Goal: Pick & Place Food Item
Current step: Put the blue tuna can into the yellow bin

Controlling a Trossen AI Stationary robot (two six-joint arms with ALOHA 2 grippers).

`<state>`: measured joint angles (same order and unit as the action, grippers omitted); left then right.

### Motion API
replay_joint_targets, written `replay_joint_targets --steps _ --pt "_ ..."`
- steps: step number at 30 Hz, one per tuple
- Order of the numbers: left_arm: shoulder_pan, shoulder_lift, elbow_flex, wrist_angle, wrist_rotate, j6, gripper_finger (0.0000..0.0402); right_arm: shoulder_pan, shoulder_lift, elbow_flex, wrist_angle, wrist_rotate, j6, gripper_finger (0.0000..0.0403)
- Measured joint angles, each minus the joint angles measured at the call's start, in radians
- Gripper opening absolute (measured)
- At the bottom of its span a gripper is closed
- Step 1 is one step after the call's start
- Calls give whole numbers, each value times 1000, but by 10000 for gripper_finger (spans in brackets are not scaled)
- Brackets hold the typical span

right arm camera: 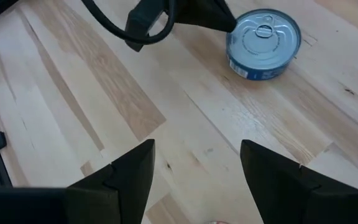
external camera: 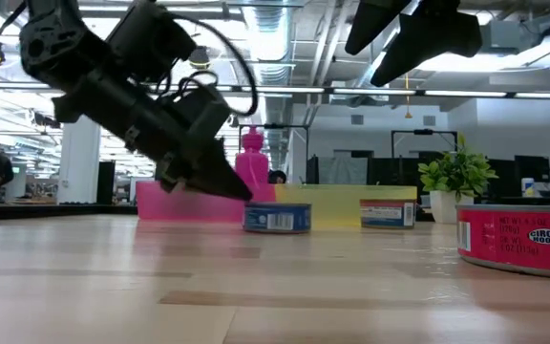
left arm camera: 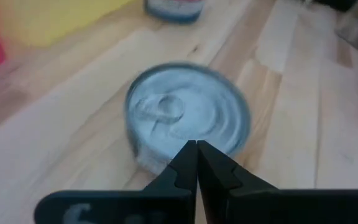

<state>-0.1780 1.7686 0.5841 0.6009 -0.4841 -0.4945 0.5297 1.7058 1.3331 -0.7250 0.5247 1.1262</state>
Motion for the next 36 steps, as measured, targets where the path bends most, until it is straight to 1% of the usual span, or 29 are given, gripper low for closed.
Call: replay_joint_targets --steps 3,7,13,16,21,24,28,30,33,36 --pt "1 0 -41 43 -34 -36 0 0 0 0 0 0 0 232" --pt "2 0 -78 112 -37 -45 0 -6 0 0 0 0 0 232" --pt "0 18 -80 133 -39 -69 0 -22 0 0 0 0 -5 232" --pt "-1 39 -77 151 -20 -79 0 -28 0 0 1 0 -7 232" --pt "-1 44 -78 147 -14 -90 0 -29 0 0 1 0 -7 232" --pt "-6 44 -77 110 -14 -99 0 -28 0 0 1 -1 -6 232" --pt "-24 44 -85 80 -20 -117 0 -28 0 0 0 -2 39 232" --pt "-34 53 -94 47 11 -128 0 -37 0 0 0 -5 80 232" --pt "-41 52 -95 52 9 -138 0 -60 0 0 1 -21 130 232" --pt "-40 52 -96 61 4 -135 0 -89 0 0 20 -30 123 232"
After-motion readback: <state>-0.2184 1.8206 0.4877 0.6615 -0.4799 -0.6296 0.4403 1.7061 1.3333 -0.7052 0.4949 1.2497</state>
